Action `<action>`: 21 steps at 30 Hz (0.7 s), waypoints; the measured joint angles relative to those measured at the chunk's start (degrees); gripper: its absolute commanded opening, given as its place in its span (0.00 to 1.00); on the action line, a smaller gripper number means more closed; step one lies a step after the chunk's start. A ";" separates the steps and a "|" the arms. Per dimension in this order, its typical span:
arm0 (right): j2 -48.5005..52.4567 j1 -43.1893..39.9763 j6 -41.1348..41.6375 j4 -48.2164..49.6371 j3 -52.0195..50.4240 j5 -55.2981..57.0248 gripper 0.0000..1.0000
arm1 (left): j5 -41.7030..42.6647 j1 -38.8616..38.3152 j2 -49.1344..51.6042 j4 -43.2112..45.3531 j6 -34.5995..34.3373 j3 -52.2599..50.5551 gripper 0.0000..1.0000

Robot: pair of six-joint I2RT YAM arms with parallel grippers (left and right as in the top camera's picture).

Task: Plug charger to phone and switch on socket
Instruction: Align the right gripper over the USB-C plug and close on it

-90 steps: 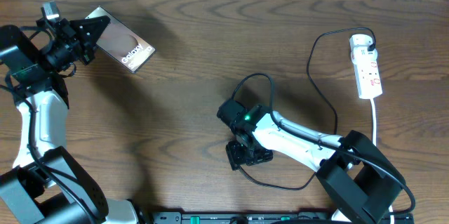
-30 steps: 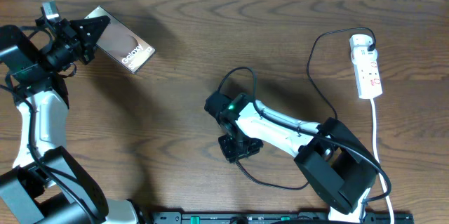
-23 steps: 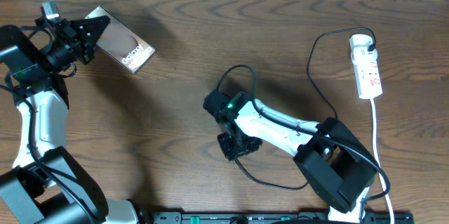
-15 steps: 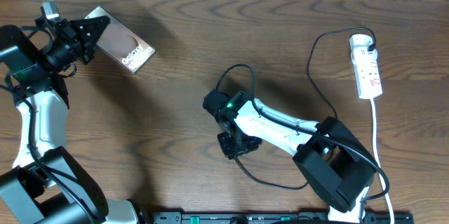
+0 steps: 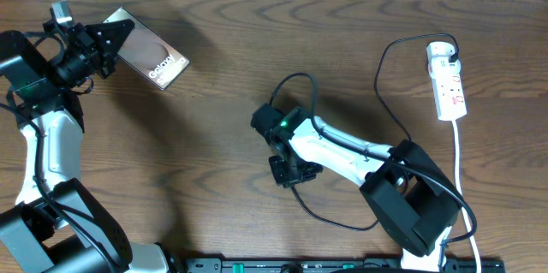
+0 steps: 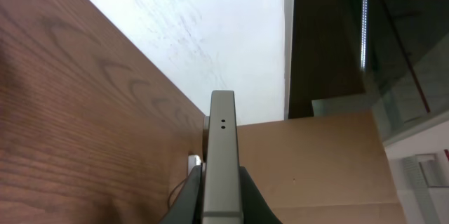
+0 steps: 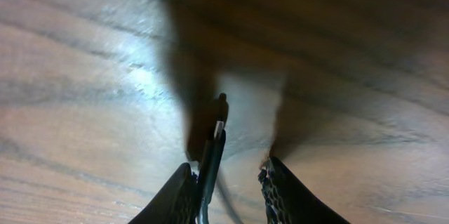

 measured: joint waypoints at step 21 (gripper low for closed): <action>0.00 -0.26 2.84 -0.42 0.00 1.22 0.15 | 0.02 0.00 0.00 0.00 0.07 0.00 0.07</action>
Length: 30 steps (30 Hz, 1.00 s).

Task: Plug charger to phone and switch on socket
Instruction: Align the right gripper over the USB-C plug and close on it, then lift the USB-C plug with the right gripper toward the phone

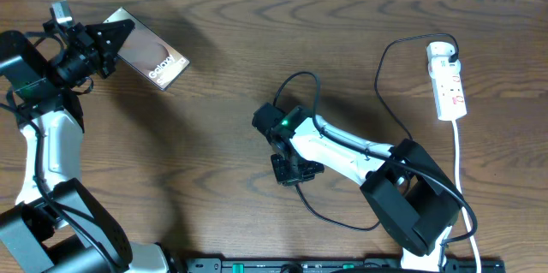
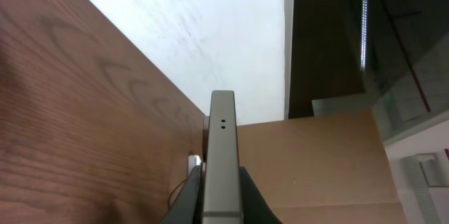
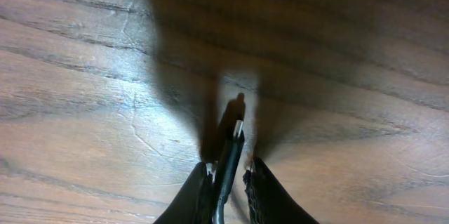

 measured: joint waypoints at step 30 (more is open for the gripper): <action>0.00 -0.61 1.14 0.02 0.00 1.11 0.01 | 0.22 0.00 0.00 0.00 0.44 0.00 0.07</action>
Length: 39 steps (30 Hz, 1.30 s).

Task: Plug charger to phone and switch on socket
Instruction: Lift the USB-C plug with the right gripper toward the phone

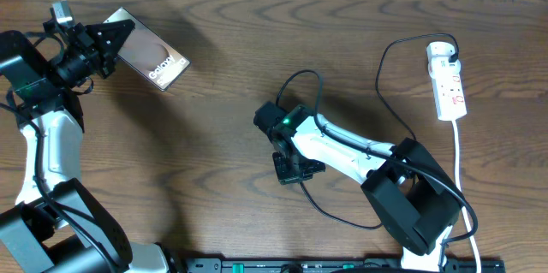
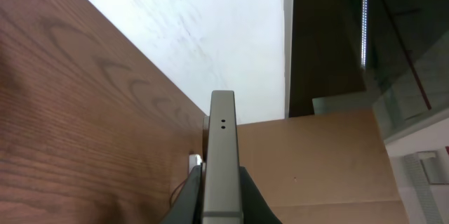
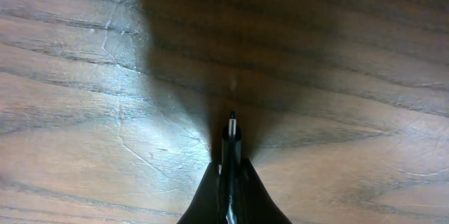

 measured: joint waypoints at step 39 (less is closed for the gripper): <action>0.22 -15.19 -59.21 11.37 6.97 -68.89 0.01 | 5.97 -0.13 0.00 0.02 2.75 -0.02 0.07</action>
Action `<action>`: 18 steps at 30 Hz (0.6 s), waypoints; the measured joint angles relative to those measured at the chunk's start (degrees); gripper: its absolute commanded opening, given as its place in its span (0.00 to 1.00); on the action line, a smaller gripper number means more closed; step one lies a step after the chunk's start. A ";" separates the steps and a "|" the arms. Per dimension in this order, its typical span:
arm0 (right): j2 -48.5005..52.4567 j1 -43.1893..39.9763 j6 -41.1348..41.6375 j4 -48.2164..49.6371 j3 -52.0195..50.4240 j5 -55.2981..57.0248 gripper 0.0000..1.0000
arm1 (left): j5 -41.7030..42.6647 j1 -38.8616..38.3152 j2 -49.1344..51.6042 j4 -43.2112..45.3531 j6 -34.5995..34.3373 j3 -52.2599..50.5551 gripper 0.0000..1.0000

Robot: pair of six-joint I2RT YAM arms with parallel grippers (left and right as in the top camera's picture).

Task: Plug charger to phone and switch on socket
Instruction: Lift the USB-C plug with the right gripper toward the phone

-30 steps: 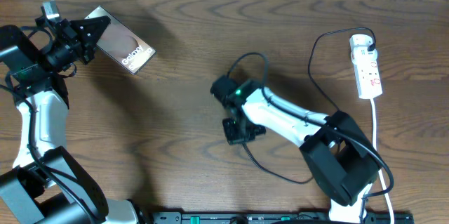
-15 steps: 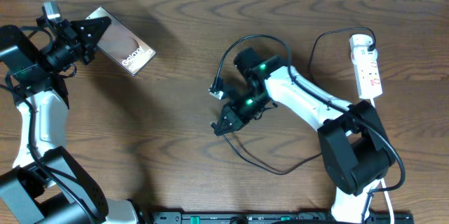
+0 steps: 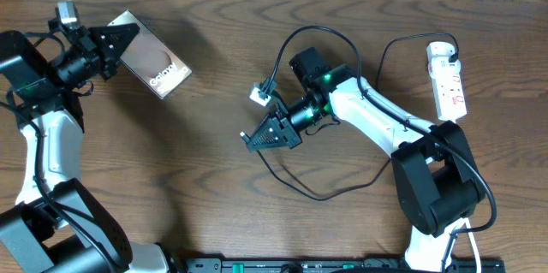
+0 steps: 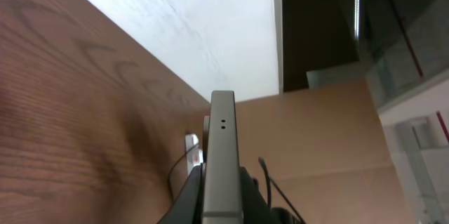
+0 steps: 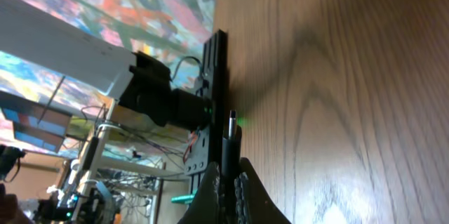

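Note:
The phone [image 3: 156, 68], dark-screened with a silver rim, is held off the table at the upper left, my left gripper [image 3: 110, 38] shut on its end. In the left wrist view the phone [image 4: 223, 140] stands edge-on between the fingers [image 4: 193, 194]. My right gripper [image 3: 255, 139] is raised over the table's middle, pointing left, shut on the black charger plug [image 5: 229, 131]. The plug's tip sticks out past the right gripper [image 5: 228, 182]. The black cable [image 3: 295, 186] loops back to the white power strip [image 3: 449, 80] at the right.
A white tag [image 3: 259, 95] hangs on the cable near my right gripper. The cable lies in wide loops across the brown wooden table [image 3: 214, 204] between the right arm and the power strip. A black rail runs along the table's front edge.
My right gripper, then pointing down at the table with the plug in it, is now raised, further back and turned to point left. The cable's loops have shifted. The phone has tilted slightly.
My right gripper first stood open around the plug on the table, then narrower around it, then shut on it. Now it holds the plug in the air, aimed left. My left gripper has held the phone at the upper left throughout.

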 measured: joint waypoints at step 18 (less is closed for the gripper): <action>0.00 0.00 23.80 29.68 0.11 -9.88 0.01 | 6.32 -9.49 0.00 2.80 4.57 0.02 0.07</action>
